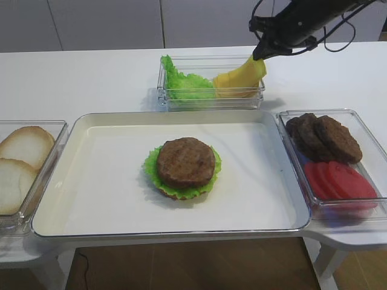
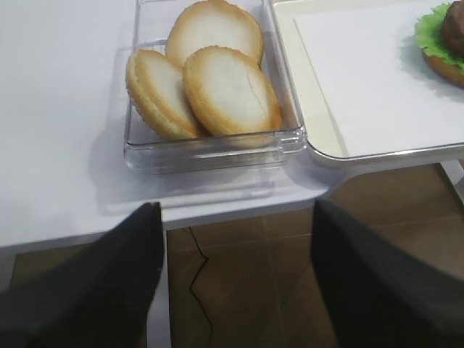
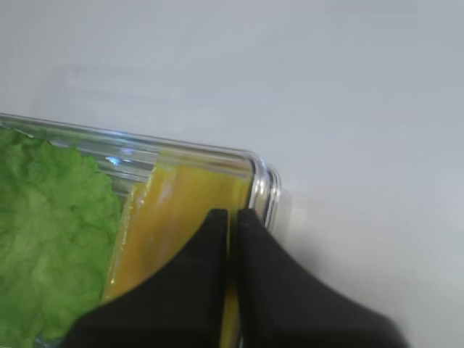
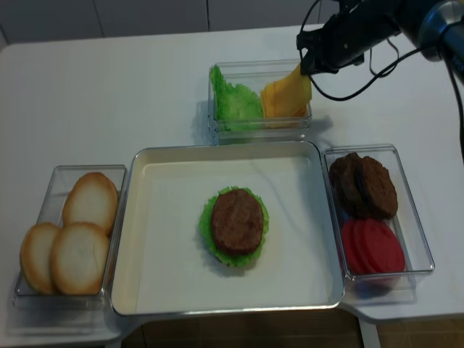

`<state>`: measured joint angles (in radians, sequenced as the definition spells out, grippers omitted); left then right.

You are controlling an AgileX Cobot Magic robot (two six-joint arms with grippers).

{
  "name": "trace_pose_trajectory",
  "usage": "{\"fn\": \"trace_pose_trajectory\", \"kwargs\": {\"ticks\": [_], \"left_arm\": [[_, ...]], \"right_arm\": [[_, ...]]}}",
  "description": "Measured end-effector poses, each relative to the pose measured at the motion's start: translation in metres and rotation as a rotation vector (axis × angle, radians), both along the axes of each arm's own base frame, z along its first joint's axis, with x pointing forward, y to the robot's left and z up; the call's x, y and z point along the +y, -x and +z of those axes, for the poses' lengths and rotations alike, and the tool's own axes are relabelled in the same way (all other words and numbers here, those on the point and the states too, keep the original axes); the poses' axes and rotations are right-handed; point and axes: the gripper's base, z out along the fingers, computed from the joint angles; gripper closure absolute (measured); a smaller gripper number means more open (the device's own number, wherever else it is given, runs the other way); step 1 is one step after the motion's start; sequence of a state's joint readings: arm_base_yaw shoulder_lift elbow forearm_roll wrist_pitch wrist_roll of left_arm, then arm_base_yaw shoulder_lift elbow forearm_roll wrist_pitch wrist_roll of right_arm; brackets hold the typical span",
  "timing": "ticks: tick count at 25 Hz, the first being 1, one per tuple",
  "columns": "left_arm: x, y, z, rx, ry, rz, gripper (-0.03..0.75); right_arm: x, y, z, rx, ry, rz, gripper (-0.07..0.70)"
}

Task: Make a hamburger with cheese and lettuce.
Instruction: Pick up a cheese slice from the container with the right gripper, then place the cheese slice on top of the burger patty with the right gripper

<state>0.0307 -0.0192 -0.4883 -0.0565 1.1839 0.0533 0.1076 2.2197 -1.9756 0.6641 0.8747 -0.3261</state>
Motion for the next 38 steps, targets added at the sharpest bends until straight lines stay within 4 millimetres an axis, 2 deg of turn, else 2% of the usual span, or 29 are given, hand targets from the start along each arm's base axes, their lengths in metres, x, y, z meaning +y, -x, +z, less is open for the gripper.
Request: {"fn": "trace_pose_trajectory", "kwargs": {"ticks": [4,9,14,21,27,31,38], "left_arm": [[0.000,0.000,0.000,0.000,0.000,0.000,0.244],[0.000,0.000,0.000,0.000,0.000,0.000,0.244],[0.000,0.000,0.000,0.000,0.000,0.000,0.244],[0.000,0.000,0.000,0.000,0.000,0.000,0.244],[0.000,0.000,0.000,0.000,0.000,0.000,0.244],[0.000,0.000,0.000,0.000,0.000,0.000,0.244],[0.000,0.000,0.000,0.000,0.000,0.000,0.244]], "right_arm": [[-0.001,0.005,0.018,-0.034,0.000,0.003,0.594],[-0.001,0.010,0.031,-0.048,-0.002,0.012,0.596],[-0.001,0.022,0.057,-0.078,-0.009,0.032,0.596],[-0.001,0.050,0.105,-0.130,-0.016,0.077,0.603],[-0.003,0.084,0.147,-0.162,-0.031,0.096,0.603],[0.001,0.116,0.154,-0.145,-0.003,0.114,0.603],[0.047,0.174,0.135,-0.051,0.019,0.272,0.603]]}}
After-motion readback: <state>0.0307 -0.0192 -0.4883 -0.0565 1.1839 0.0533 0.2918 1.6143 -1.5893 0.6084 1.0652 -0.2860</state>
